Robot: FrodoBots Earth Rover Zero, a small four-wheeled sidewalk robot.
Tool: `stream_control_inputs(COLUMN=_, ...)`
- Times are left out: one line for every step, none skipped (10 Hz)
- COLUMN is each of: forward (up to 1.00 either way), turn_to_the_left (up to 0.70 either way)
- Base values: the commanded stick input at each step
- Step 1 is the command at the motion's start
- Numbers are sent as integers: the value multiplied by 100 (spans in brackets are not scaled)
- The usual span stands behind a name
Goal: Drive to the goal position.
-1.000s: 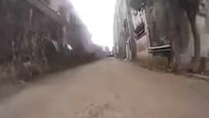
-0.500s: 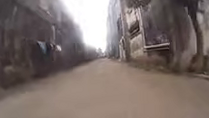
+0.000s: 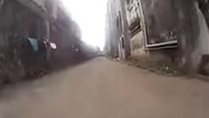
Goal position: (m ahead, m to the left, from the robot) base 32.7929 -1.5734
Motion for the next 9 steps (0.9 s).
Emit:
stream_control_inputs(forward=95, turn_to_the_left=1)
stream_control_inputs(forward=100, turn_to_the_left=2)
stream_control_inputs(forward=100, turn_to_the_left=3)
stream_control_inputs(forward=100, turn_to_the_left=32)
stream_control_inputs(forward=100, turn_to_the_left=41)
stream_control_inputs(forward=100, turn_to_the_left=16)
stream_control_inputs(forward=100, turn_to_the_left=1)
stream_control_inputs(forward=100, turn_to_the_left=1)
stream_control_inputs(forward=100, turn_to_the_left=1)
